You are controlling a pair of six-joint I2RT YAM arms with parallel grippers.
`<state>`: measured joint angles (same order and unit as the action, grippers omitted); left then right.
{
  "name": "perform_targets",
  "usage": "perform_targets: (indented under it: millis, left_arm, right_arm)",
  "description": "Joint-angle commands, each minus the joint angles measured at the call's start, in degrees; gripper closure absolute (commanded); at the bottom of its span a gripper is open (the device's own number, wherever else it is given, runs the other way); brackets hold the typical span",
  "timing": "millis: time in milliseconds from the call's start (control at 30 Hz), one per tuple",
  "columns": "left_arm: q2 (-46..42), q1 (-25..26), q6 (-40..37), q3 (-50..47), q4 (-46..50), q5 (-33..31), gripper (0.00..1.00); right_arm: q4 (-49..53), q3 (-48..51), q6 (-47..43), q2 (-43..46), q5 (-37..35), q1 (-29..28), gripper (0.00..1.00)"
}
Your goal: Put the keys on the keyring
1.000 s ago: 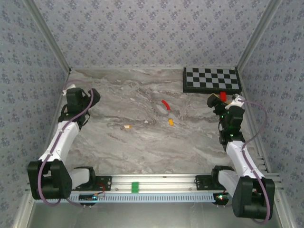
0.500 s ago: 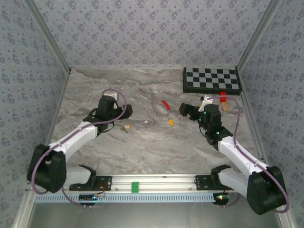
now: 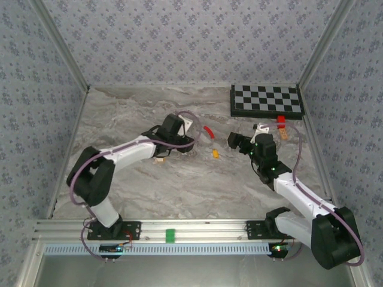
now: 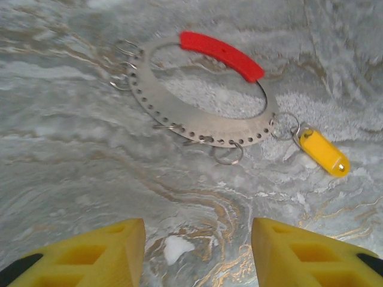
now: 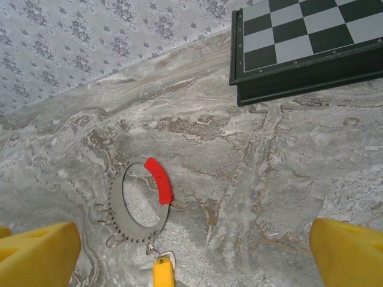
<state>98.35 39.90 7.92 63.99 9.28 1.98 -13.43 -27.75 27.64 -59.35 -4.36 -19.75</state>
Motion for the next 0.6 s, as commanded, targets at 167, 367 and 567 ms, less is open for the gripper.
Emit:
perform_targets:
  millis: [167, 367, 567]
  left_arm:
    - [11.2, 5.4, -7.9, 11.0, 7.6, -3.2, 0.57]
    - [15.2, 6.1, -8.8, 13.8, 8.5, -4.8, 0.58]
    - [18.1, 6.2, -9.5, 16.2, 9.0, -6.1, 0.60]
  right_arm:
    - [0.3, 0.4, 1.4, 0.7, -0.4, 0.5, 0.00]
    - [0.5, 0.5, 1.6, 1.5, 0.0, 0.4, 0.00]
    - [0.4, 0.4, 1.7, 1.4, 0.4, 0.3, 0.00]
